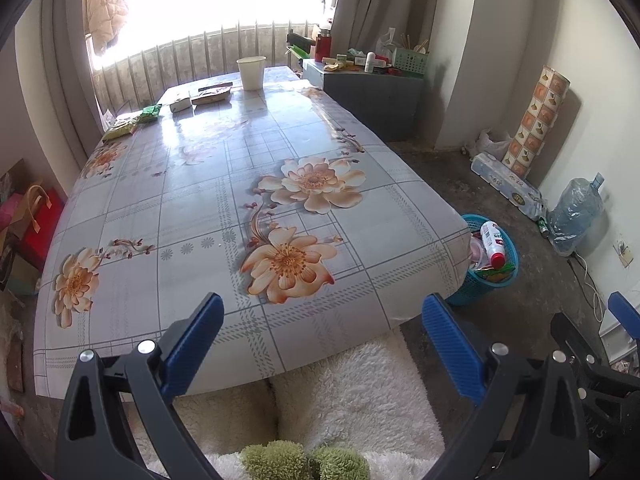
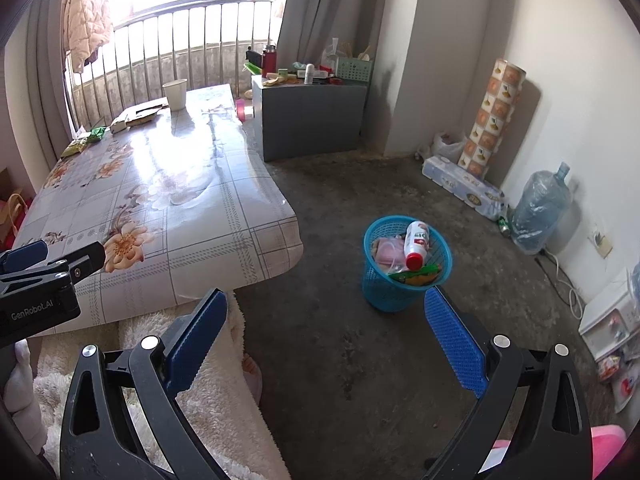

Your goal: Collect trash

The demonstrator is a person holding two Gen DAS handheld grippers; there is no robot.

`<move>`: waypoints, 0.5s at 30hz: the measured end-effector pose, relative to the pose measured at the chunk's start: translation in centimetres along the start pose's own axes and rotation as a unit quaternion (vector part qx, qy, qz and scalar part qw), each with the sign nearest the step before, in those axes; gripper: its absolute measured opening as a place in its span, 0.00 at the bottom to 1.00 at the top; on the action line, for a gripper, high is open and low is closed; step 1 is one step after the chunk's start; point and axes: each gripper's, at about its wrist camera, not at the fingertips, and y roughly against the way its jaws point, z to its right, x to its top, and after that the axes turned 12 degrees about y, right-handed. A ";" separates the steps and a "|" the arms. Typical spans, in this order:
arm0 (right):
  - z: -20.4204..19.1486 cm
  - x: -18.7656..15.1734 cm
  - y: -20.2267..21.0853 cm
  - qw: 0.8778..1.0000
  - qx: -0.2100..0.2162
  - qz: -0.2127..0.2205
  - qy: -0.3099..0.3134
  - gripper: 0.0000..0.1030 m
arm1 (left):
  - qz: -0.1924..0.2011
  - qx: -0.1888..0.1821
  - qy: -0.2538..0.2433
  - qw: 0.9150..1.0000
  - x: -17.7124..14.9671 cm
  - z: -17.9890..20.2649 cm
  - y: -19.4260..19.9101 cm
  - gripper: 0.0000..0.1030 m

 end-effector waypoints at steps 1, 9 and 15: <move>-0.1 0.0 0.0 1.000 0.000 0.001 0.003 0.92 | -0.001 0.000 0.001 1.000 0.0 -0.1 0.0 0.95; -1.3 0.5 0.1 1.000 0.008 -0.002 0.028 0.92 | -0.004 0.006 0.007 1.000 0.3 -0.9 -0.1 0.95; -2.3 1.5 -0.6 0.999 0.013 -0.018 0.045 0.92 | -0.010 0.009 0.019 1.000 1.3 -2.0 -0.6 0.95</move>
